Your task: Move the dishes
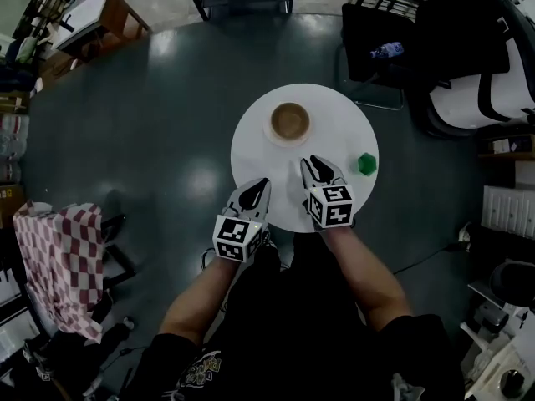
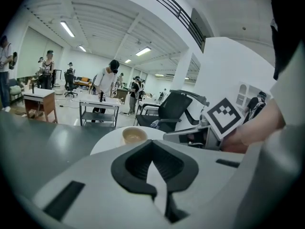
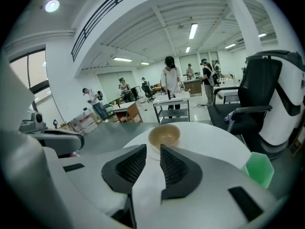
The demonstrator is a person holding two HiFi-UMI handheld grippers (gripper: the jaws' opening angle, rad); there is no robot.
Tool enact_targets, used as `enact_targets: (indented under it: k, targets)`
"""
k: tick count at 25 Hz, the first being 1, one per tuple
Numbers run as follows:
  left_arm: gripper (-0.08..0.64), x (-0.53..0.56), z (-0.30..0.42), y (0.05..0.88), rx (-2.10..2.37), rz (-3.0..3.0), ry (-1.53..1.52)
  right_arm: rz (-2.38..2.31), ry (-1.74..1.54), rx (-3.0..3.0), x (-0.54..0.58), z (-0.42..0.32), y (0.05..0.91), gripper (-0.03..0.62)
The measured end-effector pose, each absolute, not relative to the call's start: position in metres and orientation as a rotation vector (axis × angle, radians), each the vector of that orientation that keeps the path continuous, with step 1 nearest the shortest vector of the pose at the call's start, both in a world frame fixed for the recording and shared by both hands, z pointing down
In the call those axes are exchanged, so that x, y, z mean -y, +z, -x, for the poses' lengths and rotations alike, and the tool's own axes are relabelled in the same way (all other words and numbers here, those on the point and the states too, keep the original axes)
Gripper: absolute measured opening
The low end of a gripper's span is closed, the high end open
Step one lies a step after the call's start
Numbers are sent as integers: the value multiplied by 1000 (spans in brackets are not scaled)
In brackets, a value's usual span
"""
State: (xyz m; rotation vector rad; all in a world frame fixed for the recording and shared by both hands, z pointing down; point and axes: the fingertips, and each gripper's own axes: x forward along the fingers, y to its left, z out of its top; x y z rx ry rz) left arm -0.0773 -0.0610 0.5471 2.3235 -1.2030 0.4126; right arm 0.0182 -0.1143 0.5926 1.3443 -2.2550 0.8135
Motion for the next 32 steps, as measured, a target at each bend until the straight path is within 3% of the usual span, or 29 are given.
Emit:
enact_targets:
  k: [16,27,32]
  targets:
    - [5,93,70,579,1263,-2197,425,-1554,1557,1953,204,-37,670,103]
    - [5,101,74,588,1291,-2146,429,-1588,1724,1766,221,-37,701,98]
    - [5,102,74,586,1289,-2147,432,-1597,1696,1759,226,-40,699,43]
